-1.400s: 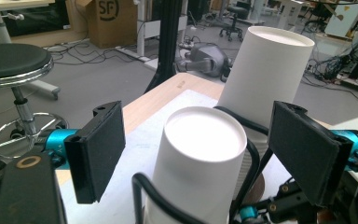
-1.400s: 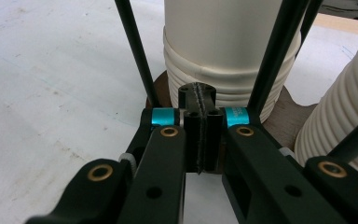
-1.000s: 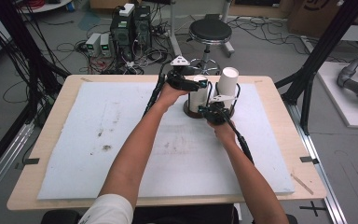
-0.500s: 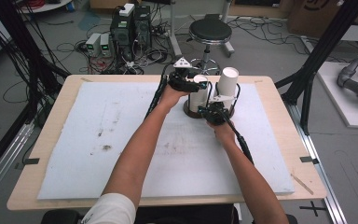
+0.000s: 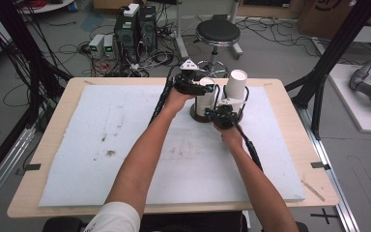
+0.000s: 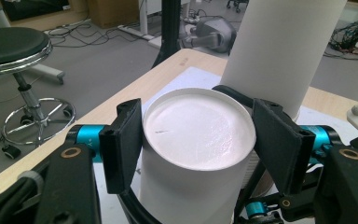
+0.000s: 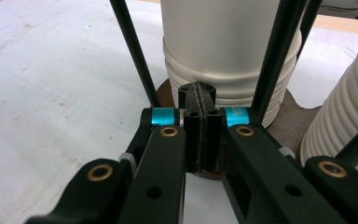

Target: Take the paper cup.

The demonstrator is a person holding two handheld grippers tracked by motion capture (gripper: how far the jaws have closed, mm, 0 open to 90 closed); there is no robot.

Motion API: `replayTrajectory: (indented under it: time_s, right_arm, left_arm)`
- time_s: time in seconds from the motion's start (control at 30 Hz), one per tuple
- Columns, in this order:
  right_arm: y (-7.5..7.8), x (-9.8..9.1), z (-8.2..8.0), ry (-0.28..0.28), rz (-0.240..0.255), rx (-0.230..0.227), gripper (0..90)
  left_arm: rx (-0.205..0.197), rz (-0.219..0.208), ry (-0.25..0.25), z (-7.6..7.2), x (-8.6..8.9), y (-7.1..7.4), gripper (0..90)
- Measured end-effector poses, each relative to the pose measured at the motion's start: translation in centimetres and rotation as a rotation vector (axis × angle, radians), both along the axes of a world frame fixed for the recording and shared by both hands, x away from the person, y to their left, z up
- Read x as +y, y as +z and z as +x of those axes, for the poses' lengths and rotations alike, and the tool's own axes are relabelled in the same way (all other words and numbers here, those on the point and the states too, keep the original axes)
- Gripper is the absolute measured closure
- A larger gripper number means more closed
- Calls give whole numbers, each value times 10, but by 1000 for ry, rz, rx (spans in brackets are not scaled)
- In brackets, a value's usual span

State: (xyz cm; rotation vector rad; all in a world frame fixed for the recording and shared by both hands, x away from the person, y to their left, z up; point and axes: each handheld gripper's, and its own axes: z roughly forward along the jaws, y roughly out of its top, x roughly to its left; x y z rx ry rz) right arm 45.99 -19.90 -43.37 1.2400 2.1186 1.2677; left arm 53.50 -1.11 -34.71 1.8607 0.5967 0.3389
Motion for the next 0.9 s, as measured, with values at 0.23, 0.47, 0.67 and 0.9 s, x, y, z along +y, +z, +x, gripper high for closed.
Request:
replayTrajectory:
  time_s: [0.23, 0.47, 0.67, 0.9]
  right_arm:
    - [0, 0, 0, 1, 0, 2, 900]
    - [-1, 0, 0, 1, -2, 9, 900]
    - [-1, -1, 0, 3, -5, 8, 900]
    - [6, -6, -4, 49, 3, 28, 707]
  left_arm:
    - [-4, -7, 1, -1, 0, 1, 361]
    - [-22, -61, 5, -2, 3, 12, 362]
    - [-38, -91, 16, -6, 9, 23, 362]
    - [-20, -139, 31, -17, 26, 44, 363]
